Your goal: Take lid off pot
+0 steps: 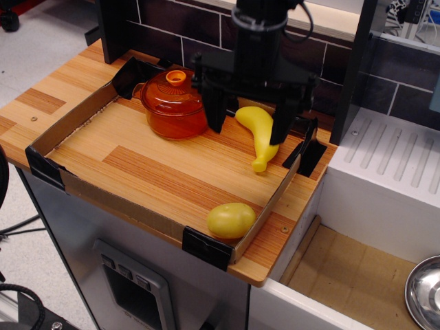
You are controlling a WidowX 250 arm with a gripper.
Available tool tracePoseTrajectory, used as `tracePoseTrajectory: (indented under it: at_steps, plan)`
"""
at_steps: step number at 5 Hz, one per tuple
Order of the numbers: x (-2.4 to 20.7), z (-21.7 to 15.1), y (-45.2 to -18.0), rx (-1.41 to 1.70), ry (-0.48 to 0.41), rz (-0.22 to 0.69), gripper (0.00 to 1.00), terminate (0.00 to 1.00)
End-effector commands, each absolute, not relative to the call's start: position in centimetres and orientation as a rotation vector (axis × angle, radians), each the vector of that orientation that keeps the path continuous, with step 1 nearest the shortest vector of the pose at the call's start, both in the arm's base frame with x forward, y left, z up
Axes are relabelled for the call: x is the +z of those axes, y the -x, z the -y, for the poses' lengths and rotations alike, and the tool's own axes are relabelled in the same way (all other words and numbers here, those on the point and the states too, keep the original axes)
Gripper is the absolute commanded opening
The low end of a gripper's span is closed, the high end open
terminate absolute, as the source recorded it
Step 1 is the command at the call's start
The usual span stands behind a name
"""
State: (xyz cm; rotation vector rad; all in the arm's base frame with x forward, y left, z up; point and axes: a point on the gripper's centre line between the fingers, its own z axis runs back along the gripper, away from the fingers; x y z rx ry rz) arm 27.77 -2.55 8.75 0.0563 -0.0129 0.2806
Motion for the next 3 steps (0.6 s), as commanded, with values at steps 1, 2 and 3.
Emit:
tracePoseTrajectory:
  at_steps: [1,2,3]
  plan:
    - [10.2,-3.4,-30.2,0.312,-0.006,0.028,1.0,0.0]
    - [10.2,-5.2,-31.3,0.328,-0.005,0.045,1.0,0.0]
    - [9.9,-6.5,-32.2,0.312,0.013,0.063,1.0,0.0]
